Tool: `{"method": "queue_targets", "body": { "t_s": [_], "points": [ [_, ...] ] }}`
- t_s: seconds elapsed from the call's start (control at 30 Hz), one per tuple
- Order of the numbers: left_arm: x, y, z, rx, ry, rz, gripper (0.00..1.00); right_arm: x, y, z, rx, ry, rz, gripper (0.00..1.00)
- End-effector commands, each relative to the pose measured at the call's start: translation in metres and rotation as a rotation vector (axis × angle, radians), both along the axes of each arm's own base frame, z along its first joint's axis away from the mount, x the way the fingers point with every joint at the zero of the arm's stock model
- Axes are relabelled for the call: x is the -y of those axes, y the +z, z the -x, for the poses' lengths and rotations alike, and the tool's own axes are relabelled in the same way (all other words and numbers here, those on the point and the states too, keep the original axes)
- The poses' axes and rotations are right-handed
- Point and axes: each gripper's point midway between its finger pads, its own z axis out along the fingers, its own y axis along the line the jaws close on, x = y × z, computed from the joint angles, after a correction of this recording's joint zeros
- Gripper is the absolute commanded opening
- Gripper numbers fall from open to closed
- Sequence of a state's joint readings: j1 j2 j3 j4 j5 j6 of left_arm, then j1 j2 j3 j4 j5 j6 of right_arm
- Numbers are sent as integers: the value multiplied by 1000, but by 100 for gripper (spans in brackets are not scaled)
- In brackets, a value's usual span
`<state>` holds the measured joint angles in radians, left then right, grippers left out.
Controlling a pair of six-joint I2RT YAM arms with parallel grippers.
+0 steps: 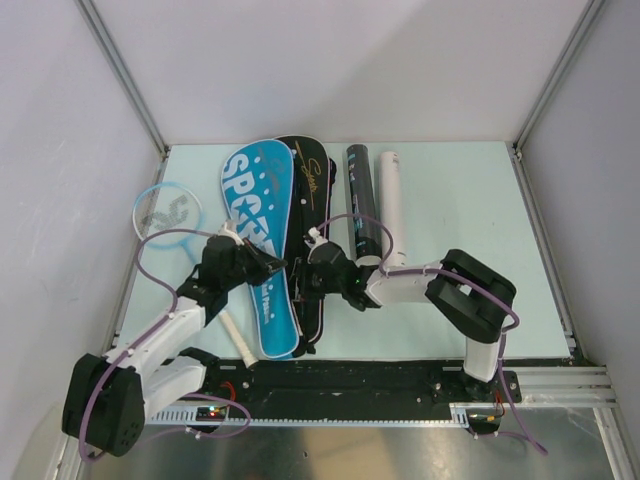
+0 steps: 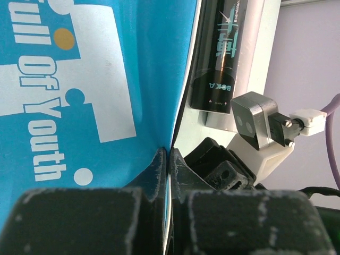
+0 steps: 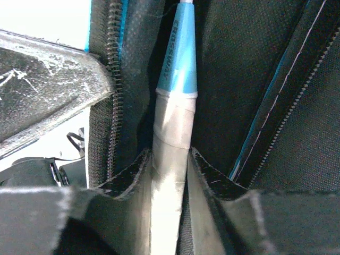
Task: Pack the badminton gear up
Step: Place the racket in the racket bag.
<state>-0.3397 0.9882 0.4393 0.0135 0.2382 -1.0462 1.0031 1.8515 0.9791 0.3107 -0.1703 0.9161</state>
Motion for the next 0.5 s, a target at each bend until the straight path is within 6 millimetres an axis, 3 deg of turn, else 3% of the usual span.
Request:
{"method": "queue_targets", "body": {
  "t_s": [0.0, 0.13, 0.33, 0.47],
  "points": [
    [1, 5, -5, 38, -12, -29, 10, -2, 12, -15, 83, -42, -8, 38],
    [-7, 1, -7, 12, -2, -104, 25, 15, 27, -17, 122, -67, 48, 51],
    [-27, 18, -17, 34, 47, -194, 43, 50, 42, -22, 174, -137, 159, 52],
    [-57, 25, -23, 29, 115, -289, 46, 74, 49, -22, 194, -176, 209, 53]
  ]
}}
